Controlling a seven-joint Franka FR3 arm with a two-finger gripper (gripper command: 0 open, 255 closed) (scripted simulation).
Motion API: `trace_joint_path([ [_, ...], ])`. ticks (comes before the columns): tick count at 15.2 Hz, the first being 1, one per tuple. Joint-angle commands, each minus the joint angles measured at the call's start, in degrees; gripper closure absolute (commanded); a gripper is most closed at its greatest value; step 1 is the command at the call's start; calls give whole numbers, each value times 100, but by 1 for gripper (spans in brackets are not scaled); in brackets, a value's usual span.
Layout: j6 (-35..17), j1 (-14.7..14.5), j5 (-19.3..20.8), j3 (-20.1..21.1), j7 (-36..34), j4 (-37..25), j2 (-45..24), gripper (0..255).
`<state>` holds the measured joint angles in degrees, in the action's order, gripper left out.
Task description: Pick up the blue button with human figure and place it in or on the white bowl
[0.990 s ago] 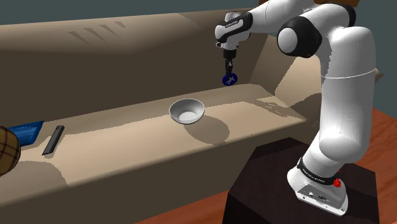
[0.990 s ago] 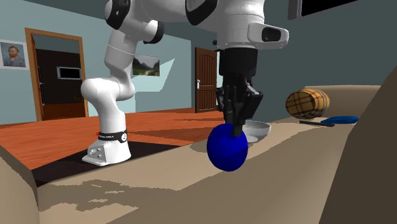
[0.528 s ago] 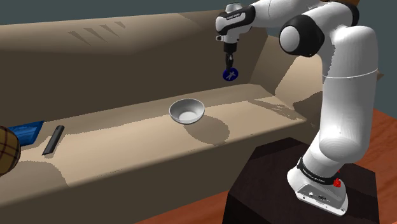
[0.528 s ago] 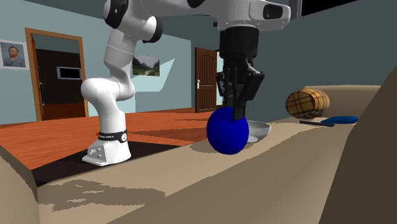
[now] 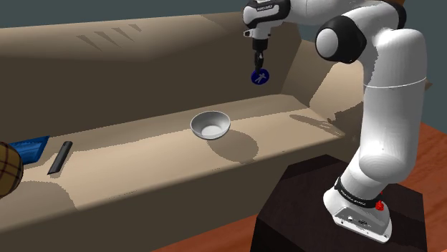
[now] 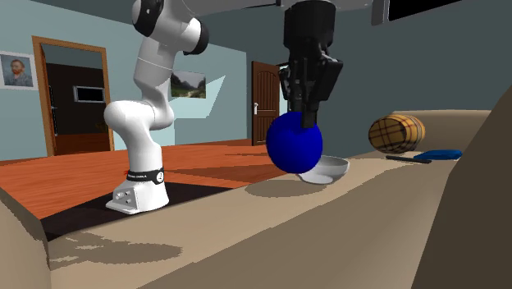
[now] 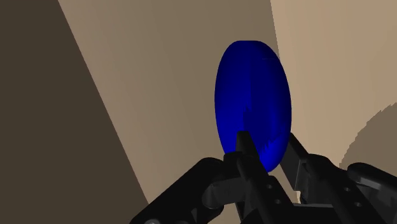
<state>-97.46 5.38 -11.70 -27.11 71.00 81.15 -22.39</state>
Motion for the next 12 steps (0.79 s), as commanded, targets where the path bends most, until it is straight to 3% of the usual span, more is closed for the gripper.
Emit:
trace_joint_path([
  [1,157,15,2,-3,-15,-161,-5,255],
  [4,339,39,1,-8,-25,-355,-16,255],
  [12,149,-820,275,247,-1061,338,613,255],
])
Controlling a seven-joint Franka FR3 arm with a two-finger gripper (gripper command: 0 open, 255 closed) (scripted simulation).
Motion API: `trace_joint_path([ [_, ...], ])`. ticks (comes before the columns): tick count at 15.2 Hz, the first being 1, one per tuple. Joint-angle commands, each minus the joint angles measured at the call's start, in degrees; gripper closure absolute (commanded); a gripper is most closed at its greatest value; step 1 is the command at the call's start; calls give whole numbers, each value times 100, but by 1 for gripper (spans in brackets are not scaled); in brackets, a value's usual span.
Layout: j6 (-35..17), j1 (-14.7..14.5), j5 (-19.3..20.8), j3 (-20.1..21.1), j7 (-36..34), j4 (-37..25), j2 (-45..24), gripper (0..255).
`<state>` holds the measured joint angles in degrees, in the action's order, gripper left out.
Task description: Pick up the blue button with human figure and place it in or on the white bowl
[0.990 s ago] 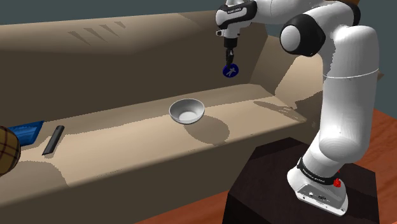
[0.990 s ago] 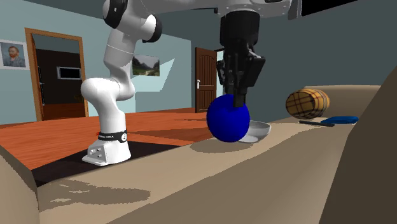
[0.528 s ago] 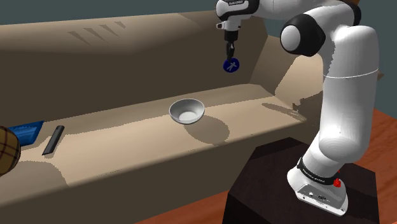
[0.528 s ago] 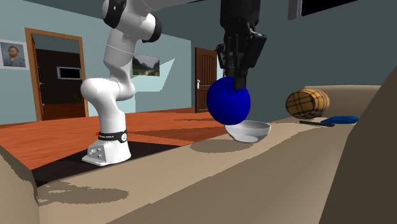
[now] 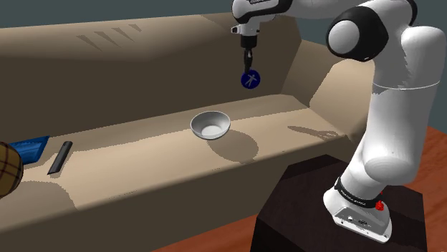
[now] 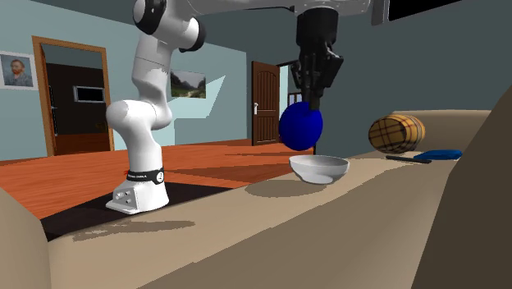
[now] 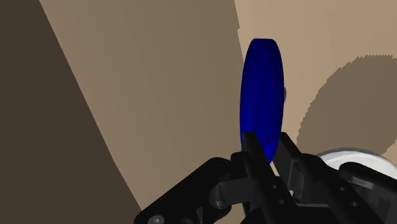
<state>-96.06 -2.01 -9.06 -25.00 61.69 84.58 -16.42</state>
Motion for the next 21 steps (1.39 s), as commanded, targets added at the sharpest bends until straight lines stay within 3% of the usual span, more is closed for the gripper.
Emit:
trace_joint_path([
  [1,0,-174,35,78,-261,42,68,255],
  [12,46,-1083,143,569,-1667,37,233,255],
  [21,335,-1741,82,991,-2810,-798,-233,255],
])
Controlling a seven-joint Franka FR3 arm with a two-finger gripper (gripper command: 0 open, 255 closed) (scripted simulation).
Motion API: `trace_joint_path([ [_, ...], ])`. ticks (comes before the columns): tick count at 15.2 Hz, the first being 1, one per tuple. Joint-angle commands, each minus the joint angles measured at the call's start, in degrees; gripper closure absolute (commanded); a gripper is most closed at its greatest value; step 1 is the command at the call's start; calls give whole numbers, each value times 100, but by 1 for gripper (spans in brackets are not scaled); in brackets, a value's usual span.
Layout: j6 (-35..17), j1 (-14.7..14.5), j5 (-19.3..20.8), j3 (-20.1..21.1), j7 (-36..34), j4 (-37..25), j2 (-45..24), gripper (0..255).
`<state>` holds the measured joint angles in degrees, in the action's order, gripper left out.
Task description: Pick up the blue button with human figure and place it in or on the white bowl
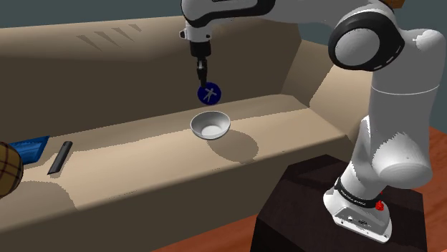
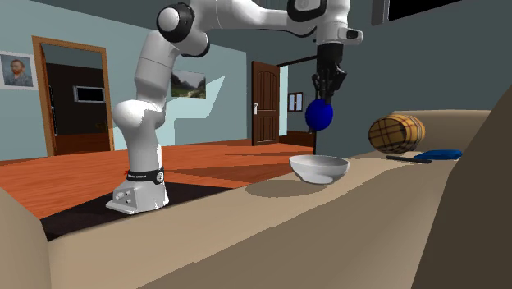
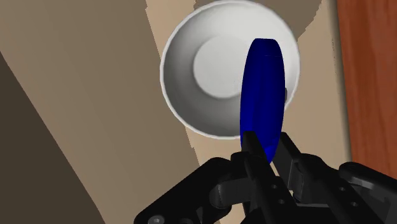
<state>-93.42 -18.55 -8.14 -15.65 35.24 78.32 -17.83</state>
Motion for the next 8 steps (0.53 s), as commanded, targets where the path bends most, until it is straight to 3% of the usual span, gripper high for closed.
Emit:
trace_joint_path([
  [1,-13,-96,-7,56,-161,-75,-78,255],
  [8,-574,-135,-3,65,-126,538,-28,255],
])
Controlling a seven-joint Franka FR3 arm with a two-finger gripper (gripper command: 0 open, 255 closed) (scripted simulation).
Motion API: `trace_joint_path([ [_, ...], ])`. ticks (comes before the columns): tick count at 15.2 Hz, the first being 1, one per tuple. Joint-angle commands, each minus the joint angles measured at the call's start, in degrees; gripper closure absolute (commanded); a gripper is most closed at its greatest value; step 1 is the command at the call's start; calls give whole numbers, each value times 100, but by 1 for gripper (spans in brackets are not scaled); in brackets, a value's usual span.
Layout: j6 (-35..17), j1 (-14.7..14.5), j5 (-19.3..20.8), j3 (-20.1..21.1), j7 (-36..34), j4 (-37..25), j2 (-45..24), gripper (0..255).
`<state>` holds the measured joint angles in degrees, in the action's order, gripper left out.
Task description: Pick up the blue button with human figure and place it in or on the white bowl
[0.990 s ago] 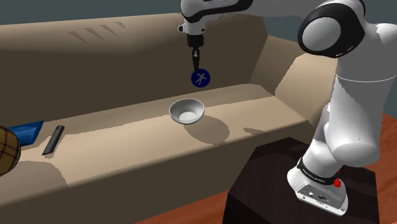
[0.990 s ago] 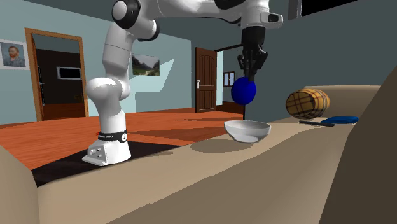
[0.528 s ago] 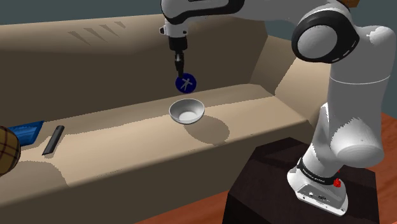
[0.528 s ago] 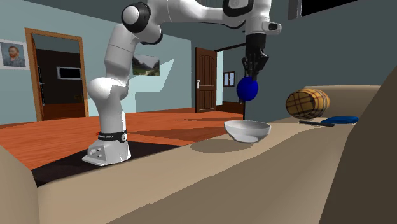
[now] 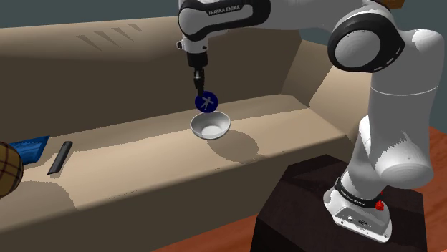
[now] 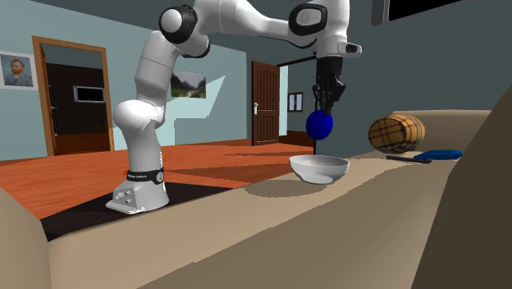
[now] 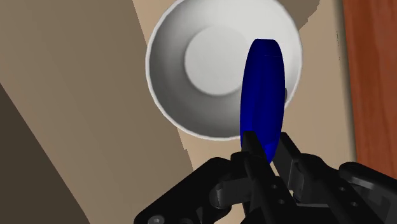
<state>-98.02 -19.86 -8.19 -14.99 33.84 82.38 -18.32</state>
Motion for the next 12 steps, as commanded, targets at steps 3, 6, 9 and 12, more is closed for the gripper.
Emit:
trace_joint_path([
  [3,-344,-15,-4,3,31,360,19,255],
  [6,-567,-24,-14,9,50,569,3,255],
  [9,-785,-30,-28,15,71,762,-24,255],
  [12,-977,-33,-43,21,91,921,-59,255],
])
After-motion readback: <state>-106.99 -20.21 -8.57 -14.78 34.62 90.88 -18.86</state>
